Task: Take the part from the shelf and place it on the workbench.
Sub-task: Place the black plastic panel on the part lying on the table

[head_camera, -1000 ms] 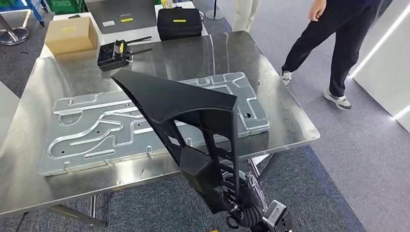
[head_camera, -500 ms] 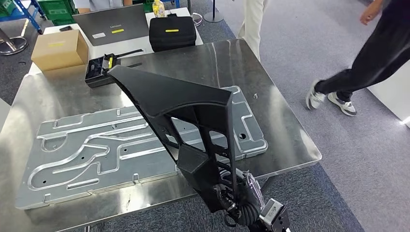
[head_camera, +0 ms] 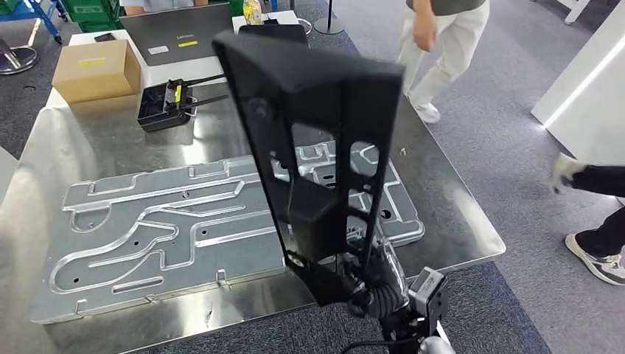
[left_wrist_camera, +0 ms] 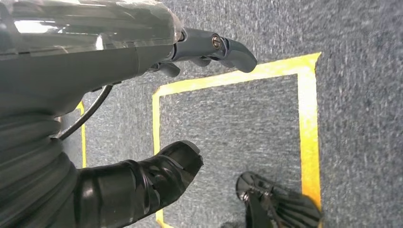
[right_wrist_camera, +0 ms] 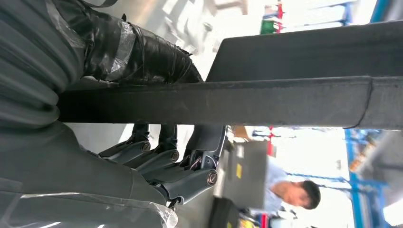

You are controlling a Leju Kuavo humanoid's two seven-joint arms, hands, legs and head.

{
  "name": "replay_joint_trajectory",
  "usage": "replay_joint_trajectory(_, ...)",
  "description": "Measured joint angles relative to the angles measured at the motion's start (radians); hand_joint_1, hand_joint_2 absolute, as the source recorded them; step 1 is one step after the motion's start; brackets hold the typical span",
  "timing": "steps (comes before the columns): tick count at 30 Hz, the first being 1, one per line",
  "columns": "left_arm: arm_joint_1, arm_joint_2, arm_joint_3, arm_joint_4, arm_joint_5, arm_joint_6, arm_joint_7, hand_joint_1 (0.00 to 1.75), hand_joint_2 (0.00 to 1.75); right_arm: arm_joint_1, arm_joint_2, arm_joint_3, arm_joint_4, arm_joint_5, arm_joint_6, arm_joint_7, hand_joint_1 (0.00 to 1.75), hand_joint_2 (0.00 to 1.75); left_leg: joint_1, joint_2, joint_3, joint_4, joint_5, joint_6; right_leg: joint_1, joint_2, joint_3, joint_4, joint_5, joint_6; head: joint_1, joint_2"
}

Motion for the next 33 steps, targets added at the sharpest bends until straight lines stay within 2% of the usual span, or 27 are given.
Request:
replay_joint_trajectory(1,-0.001,0.000,-0.002,0.000,-0.004,-0.001,0.003,0.00,1.75,-0.035,0.000,-0.003,0.000,-0.022,-0.010,0.015,1.75,1.75,-0.002,0.000,0.000,0.002,-0.002,-0.003,0.002,0.000,0.026,-0.064,0.029,-0.004,0.000,0.000)
replay_joint_trajectory(2,-0.002,0.000,-0.005,0.000,-0.008,-0.001,0.007,0.00,1.75,-0.074,0.000,-0.006,-0.001,-0.041,-0.022,0.030,1.75,1.75,-0.003,0.000,-0.001,0.003,-0.003,-0.007,0.005,0.000,0.043,-0.107,0.047,-0.008,0.000,0.000)
replay_joint_trajectory(4,-0.005,0.000,-0.011,0.001,-0.013,-0.001,0.014,0.00,1.75,-0.153,-0.001,-0.014,0.000,-0.064,-0.053,0.064,1.75,1.75,-0.005,0.000,-0.004,0.003,-0.003,-0.017,0.010,0.001,0.047,-0.130,0.051,-0.013,0.000,0.000)
replay_joint_trajectory(7,-0.009,0.002,-0.017,0.001,-0.021,-0.005,0.017,0.00,1.75,-0.270,-0.002,-0.028,0.006,-0.044,-0.123,0.115,1.75,1.75,-0.006,-0.001,-0.011,0.018,-0.015,-0.032,0.002,0.000,0.050,-0.144,0.059,-0.029,-0.001,0.000)
replay_joint_trajectory(9,-0.010,0.003,-0.020,0.001,-0.029,-0.013,0.017,0.00,1.75,-0.347,-0.003,-0.032,0.022,0.014,-0.188,0.141,1.75,1.75,-0.003,-0.002,-0.055,0.105,-0.060,-0.039,-0.002,-0.003,0.055,-0.152,0.063,-0.037,-0.001,0.000)
replay_joint_trajectory(11,-0.011,0.003,-0.024,0.002,-0.038,-0.018,0.015,0.00,1.75,-0.420,-0.003,-0.030,0.051,0.108,-0.271,0.167,1.75,1.75,0.001,-0.001,-0.129,0.237,-0.108,-0.045,-0.001,-0.004,0.054,-0.151,0.061,-0.041,-0.002,0.000)
replay_joint_trajectory(12,-0.010,0.003,-0.026,0.002,-0.042,-0.019,0.014,0.00,1.75,-0.452,-0.003,-0.027,0.069,0.169,-0.317,0.180,1.75,1.75,0.003,-0.001,-0.155,0.277,-0.111,-0.048,0.000,-0.004,0.055,-0.150,0.059,-0.041,-0.002,0.000)
replay_joint_trajectory(13,-0.010,0.003,-0.029,0.002,-0.046,-0.020,0.013,0.00,1.75,-0.481,-0.003,-0.021,0.086,0.236,-0.362,0.192,1.75,1.75,0.004,-0.001,-0.165,0.279,-0.093,-0.049,0.000,-0.004,0.056,-0.148,0.057,-0.041,-0.002,0.000)
replay_joint_trajectory(14,-0.010,0.003,-0.032,0.002,-0.050,-0.021,0.011,0.00,1.75,-0.507,-0.003,-0.014,0.102,0.313,-0.407,0.204,1.75,1.75,0.005,-0.001,-0.154,0.238,-0.057,-0.049,0.000,-0.003,0.058,-0.145,0.053,-0.039,-0.002,0.000)
replay_joint_trajectory(15,-0.010,0.003,-0.036,0.002,-0.054,-0.022,0.010,0.00,1.75,-0.530,-0.003,-0.004,0.116,0.395,-0.450,0.215,1.75,1.75,0.006,0.000,-0.128,0.170,-0.013,-0.049,0.000,-0.003,0.060,-0.142,0.048,-0.037,-0.002,0.000)
replay_joint_trajectory(17,-0.012,0.002,-0.043,0.003,-0.064,-0.025,0.006,0.00,1.75,-0.568,-0.003,0.022,0.142,0.587,-0.533,0.244,1.75,1.75,0.003,0.000,-0.078,0.052,0.037,-0.045,0.002,-0.003,0.060,-0.134,0.039,-0.029,-0.002,0.000)
replay_joint_trajectory(18,-0.013,0.002,-0.047,0.004,-0.069,-0.028,0.005,0.00,1.75,-0.581,-0.002,0.038,0.155,0.697,-0.570,0.264,1.75,1.75,0.001,-0.001,-0.067,0.025,0.041,-0.042,0.003,-0.004,0.059,-0.132,0.036,-0.025,-0.001,0.000)
replay_joint_trajectory(21,-0.016,0.000,-0.060,0.005,-0.085,-0.034,0.003,0.00,1.75,-0.595,0.012,0.094,0.213,1.043,-0.662,0.337,1.75,1.75,0.001,-0.003,-0.062,0.012,0.036,-0.027,0.003,-0.004,0.058,-0.133,0.032,-0.011,-0.001,0.000)
replay_joint_trajectory(23,-0.018,-0.002,-0.068,0.005,-0.092,-0.036,0.003,0.00,1.75,-0.595,0.020,0.131,0.257,1.198,-0.693,0.370,1.75,1.75,0.004,-0.003,-0.055,0.004,0.037,-0.017,0.002,-0.004,0.044,-0.100,0.011,-0.003,-0.001,0.000)
replay_joint_trajectory(24,-0.020,-0.003,-0.070,0.005,-0.095,-0.037,0.003,0.00,1.75,-0.594,0.023,0.146,0.278,1.250,-0.701,0.382,1.75,1.75,0.005,-0.004,-0.052,0.001,0.037,-0.012,0.000,-0.004,0.022,-0.057,-0.010,0.001,-0.001,0.000)
replay_joint_trajectory(26,-0.022,-0.004,-0.076,0.006,-0.102,-0.037,0.003,0.00,1.75,-0.595,0.033,0.175,0.339,1.365,-0.725,0.413,1.75,1.75,0.004,-0.004,-0.050,0.000,0.033,-0.006,-0.001,-0.004,-0.046,0.066,-0.056,0.003,-0.001,0.000)
replay_joint_trajectory(27,-0.022,-0.004,-0.081,0.006,-0.105,-0.038,0.003,0.00,1.75,-0.594,0.040,0.190,0.384,1.433,-0.740,0.436,1.75,1.75,0.004,-0.004,-0.049,0.001,0.032,-0.004,-0.001,-0.004,-0.076,0.113,-0.064,0.004,-0.001,0.000)
replay_joint_trajectory(28,-0.022,-0.004,-0.085,0.006,-0.109,-0.039,0.004,0.00,1.75,-0.592,0.048,0.205,0.432,1.501,-0.753,0.461,1.75,1.75,0.003,-0.005,-0.046,0.001,0.029,-0.004,-0.002,-0.004,-0.092,0.129,-0.053,0.003,-0.001,0.000)
replay_joint_trajectory(29,-0.022,-0.004,-0.089,0.006,-0.113,-0.041,0.004,0.00,1.75,-0.591,0.055,0.221,0.485,1.566,-0.764,0.489,1.75,1.75,0.003,-0.006,-0.044,0.002,0.027,-0.005,-0.002,-0.004,-0.090,0.107,-0.025,0.000,-0.001,0.000)
replay_joint_trajectory(31,-0.022,-0.006,-0.094,0.007,-0.119,-0.046,0.004,0.00,1.75,-0.592,0.067,0.255,0.578,1.647,-0.781,0.543,1.75,1.75,0.003,-0.009,-0.038,0.003,0.021,-0.009,-0.001,-0.004,-0.045,-0.012,0.049,-0.008,-0.001,0.000)
replay_joint_trajectory(32,-0.023,-0.008,-0.096,0.007,-0.122,-0.048,0.005,0.00,1.75,-0.597,0.072,0.279,0.627,1.669,-0.790,0.571,1.75,1.75,0.001,-0.010,-0.038,0.005,0.019,-0.013,0.001,-0.004,-0.021,-0.070,0.072,-0.013,-0.001,0.000)
replay_joint_trajectory(33,-0.024,-0.010,-0.098,0.008,-0.124,-0.050,0.005,0.00,1.75,-0.601,0.078,0.305,0.672,1.678,-0.799,0.595,1.75,1.75,0.001,-0.010,-0.040,0.006,0.018,-0.018,0.005,-0.004,-0.006,-0.107,0.082,-0.017,-0.001,0.000)
